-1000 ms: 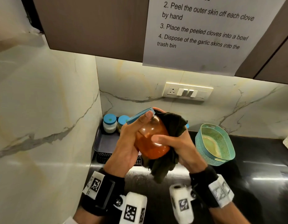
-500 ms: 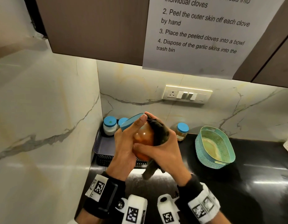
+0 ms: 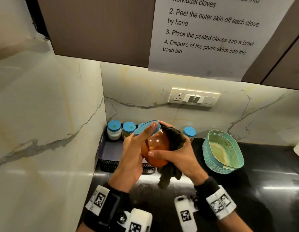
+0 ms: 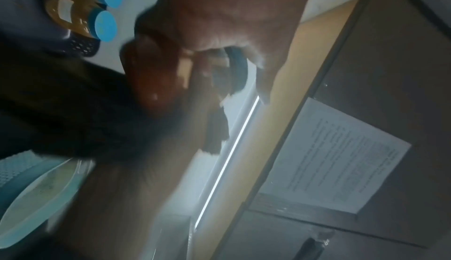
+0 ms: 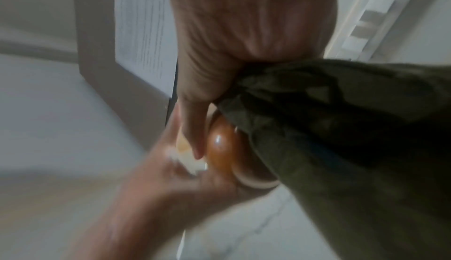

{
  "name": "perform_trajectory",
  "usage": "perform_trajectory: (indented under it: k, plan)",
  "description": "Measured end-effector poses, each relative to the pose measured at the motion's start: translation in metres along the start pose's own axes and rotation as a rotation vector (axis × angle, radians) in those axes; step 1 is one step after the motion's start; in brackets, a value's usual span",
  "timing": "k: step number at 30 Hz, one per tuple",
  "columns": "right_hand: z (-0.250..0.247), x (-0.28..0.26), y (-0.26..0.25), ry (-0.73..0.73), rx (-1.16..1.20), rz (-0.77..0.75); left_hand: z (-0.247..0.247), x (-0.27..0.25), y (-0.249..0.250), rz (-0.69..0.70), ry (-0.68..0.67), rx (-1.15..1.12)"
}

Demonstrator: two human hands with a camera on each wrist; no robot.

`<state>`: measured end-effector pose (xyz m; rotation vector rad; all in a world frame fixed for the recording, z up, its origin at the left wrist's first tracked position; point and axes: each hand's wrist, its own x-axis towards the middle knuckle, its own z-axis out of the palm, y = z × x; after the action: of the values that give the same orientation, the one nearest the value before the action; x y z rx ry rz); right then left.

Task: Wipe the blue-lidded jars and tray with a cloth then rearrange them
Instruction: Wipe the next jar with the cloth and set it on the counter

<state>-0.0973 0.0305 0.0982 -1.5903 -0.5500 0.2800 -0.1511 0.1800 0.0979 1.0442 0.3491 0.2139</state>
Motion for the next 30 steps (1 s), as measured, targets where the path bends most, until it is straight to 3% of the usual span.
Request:
perform_trajectory:
  k: [3,6,9,12,13,15,18,20,26,28,30]
  plan:
    - [-0.014,0.004,-0.008,-0.156,0.148,0.090,-0.009,0.005,0.006,0.076,-0.166,0.090]
    - [-0.004,0.002,-0.013,-0.099,0.202,0.065,-0.001,0.009,0.003,0.094,-0.108,0.001]
    - [0.024,-0.015,-0.013,0.116,0.047,-0.197,0.007,0.011,-0.001,0.103,-0.052,-0.121]
    - [0.045,-0.026,0.000,0.258,-0.381,-0.579,0.006,0.008,-0.002,0.074,-0.080,-0.258]
    - [0.042,-0.025,0.004,0.251,-0.463,-0.627,0.005,0.005,-0.001,0.076,-0.094,-0.276]
    - [0.033,-0.017,0.004,0.175,-0.368,-0.589,0.006,0.001,0.002,0.080,-0.052,-0.248]
    - [0.028,-0.010,-0.040,0.057,-0.056,-0.227,0.013,0.008,-0.012,0.051,0.101,-0.181]
    - [0.035,-0.010,-0.053,0.012,-0.063,-0.088,0.016,0.014,-0.015,0.059,0.122,-0.182]
    - [0.043,-0.032,0.000,0.004,-0.591,-0.579,-0.002,0.004,0.001,0.036,0.033,-0.298]
    - [0.041,-0.026,0.002,-0.009,-0.585,-0.620,0.001,-0.001,0.002,0.041,0.057,-0.298]
    - [0.035,-0.015,-0.004,-0.010,-0.406,-0.500,0.005,-0.001,0.000,0.073,0.159,-0.258]
